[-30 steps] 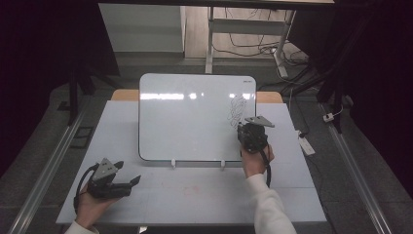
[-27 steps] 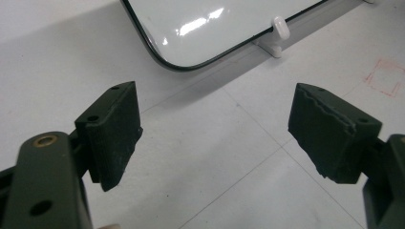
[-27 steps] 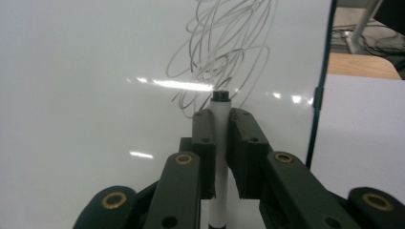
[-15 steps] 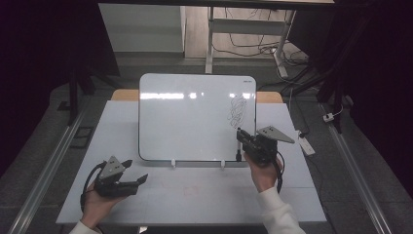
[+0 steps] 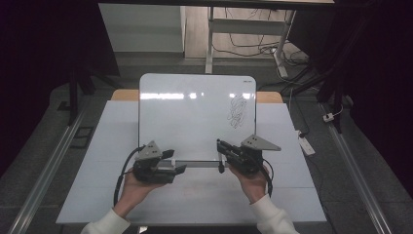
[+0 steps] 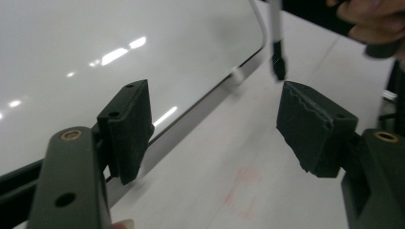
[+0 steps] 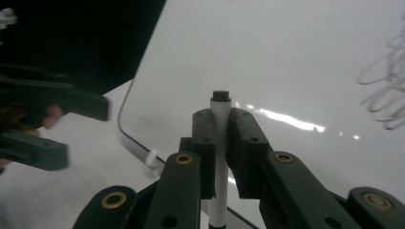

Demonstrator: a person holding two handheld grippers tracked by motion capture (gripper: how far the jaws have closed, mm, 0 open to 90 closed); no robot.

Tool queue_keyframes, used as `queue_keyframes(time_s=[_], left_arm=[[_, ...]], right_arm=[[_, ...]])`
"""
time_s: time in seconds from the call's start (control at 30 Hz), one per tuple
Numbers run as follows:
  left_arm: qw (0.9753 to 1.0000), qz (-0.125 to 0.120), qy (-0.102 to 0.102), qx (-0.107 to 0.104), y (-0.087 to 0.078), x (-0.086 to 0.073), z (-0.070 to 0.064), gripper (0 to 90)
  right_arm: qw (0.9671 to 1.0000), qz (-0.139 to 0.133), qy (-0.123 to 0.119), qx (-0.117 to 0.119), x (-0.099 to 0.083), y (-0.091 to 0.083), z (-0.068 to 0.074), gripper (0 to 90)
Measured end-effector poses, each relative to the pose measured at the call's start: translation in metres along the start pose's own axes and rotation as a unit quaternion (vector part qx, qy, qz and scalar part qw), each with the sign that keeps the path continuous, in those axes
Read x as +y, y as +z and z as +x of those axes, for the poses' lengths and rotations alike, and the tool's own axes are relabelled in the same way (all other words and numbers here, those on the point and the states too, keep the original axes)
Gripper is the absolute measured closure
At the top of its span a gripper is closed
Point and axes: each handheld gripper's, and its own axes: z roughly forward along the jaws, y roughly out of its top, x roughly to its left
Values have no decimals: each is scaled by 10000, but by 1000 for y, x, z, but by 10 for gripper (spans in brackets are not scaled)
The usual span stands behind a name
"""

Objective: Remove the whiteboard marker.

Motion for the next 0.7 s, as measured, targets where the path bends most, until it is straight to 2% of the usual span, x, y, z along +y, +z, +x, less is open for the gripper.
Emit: queue_keyframes(time_s=[0.03,0.07,0.17,0.33,0.37,0.5,0.53,0.57,0.6,0.7], left_arm=[[10000,0,0,0,0,0,0,299],[9998,28,60,-183,9,6,-4,313],[9991,31,71,-418,21,12,-8,342],[9978,-21,135,-652,32,19,-13,396],[9978,-21,135,-652,32,19,-13,410],[9969,-117,131,-762,37,22,-15,488],[9967,-125,136,-791,37,22,-15,525],[9966,-134,148,-799,37,23,-15,525],[9967,-157,172,-780,37,23,-15,608],[9966,-192,181,-777,35,23,-15,708]], right_arm=[[10000,-8,-24,44,0,1,2,808],[10000,-5,-37,83,0,2,4,808],[9997,-38,-5,261,0,3,10,808],[9992,-29,-100,392,-1,7,20,808],[9992,-29,-100,392,-1,7,20,808],[9979,-81,-38,649,-3,11,28,807],[9977,-79,-62,671,-3,12,30,808],[9977,-79,-62,671,-3,12,30,808],[9973,-92,-148,708,-3,12,34,808],[9970,-128,-218,736,-2,12,37,807]])
